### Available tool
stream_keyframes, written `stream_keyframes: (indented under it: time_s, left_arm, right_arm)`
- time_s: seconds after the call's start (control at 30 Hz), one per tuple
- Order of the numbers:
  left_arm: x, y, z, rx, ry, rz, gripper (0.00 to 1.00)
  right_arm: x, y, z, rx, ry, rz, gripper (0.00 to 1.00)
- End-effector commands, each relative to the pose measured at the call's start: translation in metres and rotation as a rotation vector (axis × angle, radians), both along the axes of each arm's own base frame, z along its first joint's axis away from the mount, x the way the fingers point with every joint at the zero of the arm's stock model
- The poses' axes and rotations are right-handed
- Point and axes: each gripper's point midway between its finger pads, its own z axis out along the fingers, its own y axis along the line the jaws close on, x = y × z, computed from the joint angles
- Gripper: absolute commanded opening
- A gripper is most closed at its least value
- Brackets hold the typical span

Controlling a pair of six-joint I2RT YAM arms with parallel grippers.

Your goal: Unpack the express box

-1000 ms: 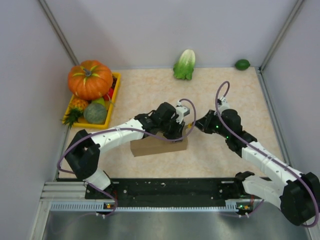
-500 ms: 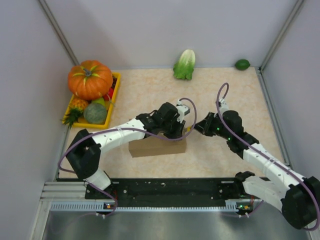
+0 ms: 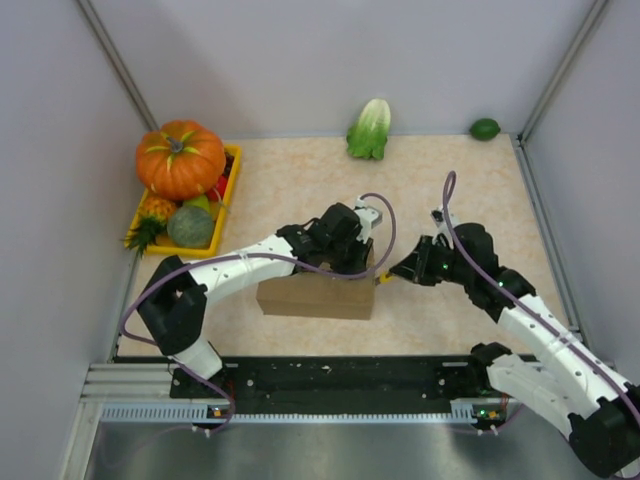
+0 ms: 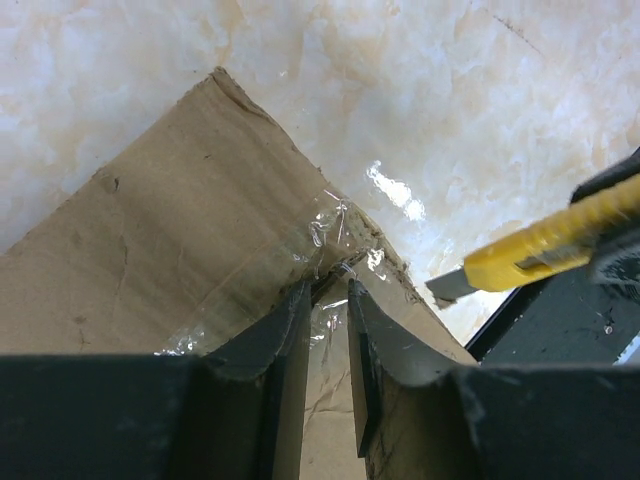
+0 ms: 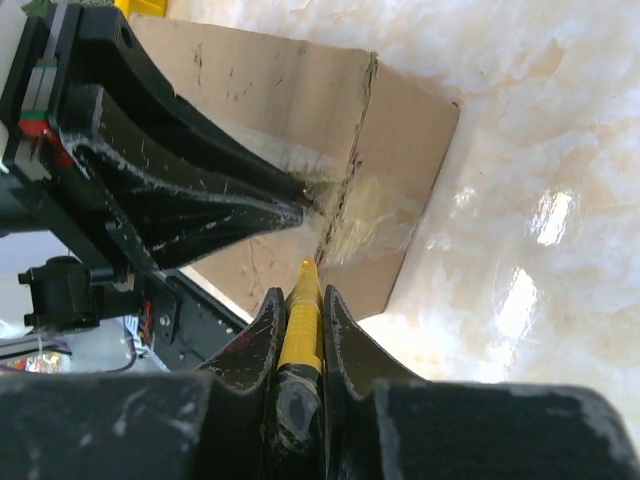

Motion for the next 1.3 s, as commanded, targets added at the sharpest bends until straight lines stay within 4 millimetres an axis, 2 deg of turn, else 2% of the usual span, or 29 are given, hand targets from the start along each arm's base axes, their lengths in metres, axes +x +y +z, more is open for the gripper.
stream_keyframes:
  time_s: [0.0,0.13,0.2,0.23,0.3,0.33,0.37,0.4,0.43,0.47,0.5,0.53,0.57,0.6,0.63,0.67,0.7,0.77,0.8,0.83,0.93,1.0,1.1,1.17,1.23,1.27]
  left_arm:
    - [0.012,-0.006,0.026,-0.042,-0.052,0.026,0.27]
    - [0.012,-0.001,0.056,-0.094,-0.092,0.054,0.28]
    - [0.012,0.007,0.061,-0.089,-0.104,0.087,0.29]
    - [0.010,0.013,0.073,-0.109,-0.122,0.104,0.29]
    - [0.008,0.029,0.067,-0.090,-0.117,0.182,0.29]
    - [0.007,0.042,0.073,-0.086,-0.132,0.230,0.29]
    - [0.002,0.055,0.061,-0.052,-0.117,0.269,0.28]
    - [0.001,0.070,0.065,-0.052,-0.121,0.351,0.26]
    - [-0.005,0.084,0.057,-0.014,-0.100,0.389,0.21]
    - [-0.014,0.099,0.042,0.029,-0.073,0.419,0.19]
    - [-0.019,0.110,0.044,0.018,-0.062,0.475,0.16]
    - [-0.030,0.122,0.034,0.061,-0.020,0.492,0.11]
    - [-0.042,0.131,0.022,0.087,0.024,0.506,0.08]
    - [-0.052,0.134,0.022,0.065,0.073,0.536,0.06]
    - [-0.066,0.135,0.016,0.066,0.135,0.517,0.03]
    - [-0.079,0.145,0.001,0.105,0.182,0.522,0.01]
    - [-0.088,0.149,-0.002,0.102,0.225,0.548,0.00]
    - [-0.100,0.158,-0.013,0.128,0.269,0.561,0.00]
    - [-0.102,0.159,-0.011,0.115,0.270,0.570,0.00]
    - [-0.101,0.161,-0.011,0.110,0.264,0.577,0.00]
    - [-0.101,0.161,-0.016,0.102,0.257,0.573,0.00]
    - [-0.097,0.162,-0.025,0.126,0.260,0.607,0.00]
    - [-0.075,0.160,-0.023,0.152,0.199,0.632,0.00]
    - [-0.051,0.154,-0.011,0.105,0.168,0.664,0.00]
    - [-0.033,0.147,-0.008,0.070,0.169,0.670,0.00]
    - [-0.020,0.151,-0.004,0.043,0.171,0.702,0.00]
  right_arm:
    - [-0.007,-0.002,0.030,-0.015,-0.054,0.032,0.00]
    - [0.014,-0.018,0.043,-0.068,-0.129,-0.076,0.00]
    - [0.027,-0.023,0.054,-0.087,-0.171,-0.121,0.00]
    - [0.036,-0.028,0.057,-0.114,-0.196,-0.154,0.00]
    - [0.056,-0.027,0.064,-0.128,-0.225,-0.185,0.00]
    - [0.064,-0.025,0.065,-0.136,-0.239,-0.183,0.00]
    - [0.078,-0.020,0.062,-0.140,-0.240,-0.184,0.00]
    - [0.087,-0.015,0.069,-0.133,-0.254,-0.182,0.00]
    - [0.094,-0.008,0.071,-0.123,-0.265,-0.161,0.00]
    - [0.105,-0.001,0.057,-0.139,-0.228,-0.150,0.00]
    - [0.116,0.006,0.066,-0.122,-0.249,-0.143,0.00]
    - [0.120,0.014,0.065,-0.115,-0.243,-0.108,0.00]
    - [0.127,0.019,0.060,-0.122,-0.226,-0.094,0.00]
    - [0.138,0.026,0.055,-0.125,-0.206,-0.087,0.00]
    - [0.141,0.032,0.050,-0.122,-0.191,-0.057,0.00]
    - [0.144,0.036,0.047,-0.124,-0.183,-0.049,0.00]
    - [0.150,0.039,0.040,-0.133,-0.166,-0.045,0.00]
    - [0.153,0.043,0.033,-0.142,-0.151,-0.020,0.00]
    - [0.154,0.045,0.030,-0.148,-0.145,-0.014,0.00]
    - [0.151,0.048,0.022,-0.160,-0.122,0.014,0.00]
    - [0.146,0.050,0.014,-0.177,-0.099,0.044,0.00]
    - [0.136,0.053,0.012,-0.178,-0.077,0.078,0.00]
    - [0.116,0.058,0.013,-0.193,-0.071,0.131,0.00]
    - [0.103,0.058,0.020,-0.201,-0.095,0.158,0.00]
    - [0.090,0.057,0.021,-0.209,-0.097,0.180,0.00]
    - [0.083,0.055,0.020,-0.210,-0.093,0.185,0.00]
